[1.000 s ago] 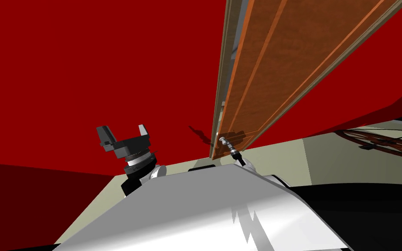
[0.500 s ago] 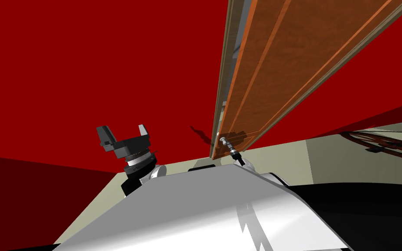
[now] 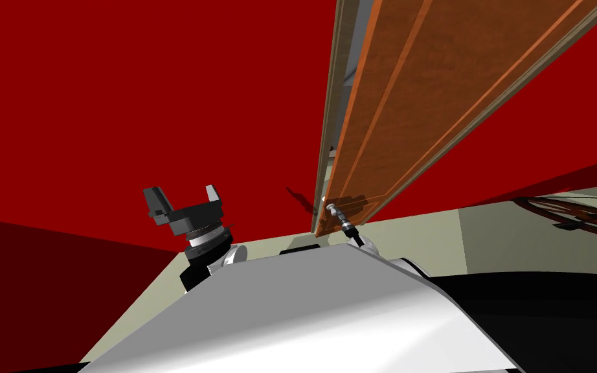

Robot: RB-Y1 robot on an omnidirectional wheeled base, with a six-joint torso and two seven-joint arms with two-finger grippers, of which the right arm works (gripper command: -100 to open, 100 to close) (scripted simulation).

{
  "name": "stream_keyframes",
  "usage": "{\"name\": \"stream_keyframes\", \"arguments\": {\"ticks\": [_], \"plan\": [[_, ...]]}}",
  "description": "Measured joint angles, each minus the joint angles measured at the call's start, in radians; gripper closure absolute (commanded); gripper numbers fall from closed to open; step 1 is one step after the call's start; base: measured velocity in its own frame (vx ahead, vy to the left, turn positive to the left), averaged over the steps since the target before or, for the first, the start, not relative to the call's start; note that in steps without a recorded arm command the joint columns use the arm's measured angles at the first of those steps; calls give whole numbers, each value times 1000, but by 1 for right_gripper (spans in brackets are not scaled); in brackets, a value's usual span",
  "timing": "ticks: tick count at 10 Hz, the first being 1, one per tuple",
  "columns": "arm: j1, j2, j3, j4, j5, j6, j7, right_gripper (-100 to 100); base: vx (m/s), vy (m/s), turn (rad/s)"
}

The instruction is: Pull the door open

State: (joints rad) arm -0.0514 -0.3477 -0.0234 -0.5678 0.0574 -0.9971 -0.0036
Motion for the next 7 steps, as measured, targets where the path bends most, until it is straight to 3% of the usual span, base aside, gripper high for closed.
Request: {"name": "stream_keyframes", "arguments": {"ticks": [6,7], "plan": [[-11,-2,12,19,-35,-1,-127,100,-43,-22,44],[-7,-1,15,6,-39,9,-145,100,-41,-18,74]]}}
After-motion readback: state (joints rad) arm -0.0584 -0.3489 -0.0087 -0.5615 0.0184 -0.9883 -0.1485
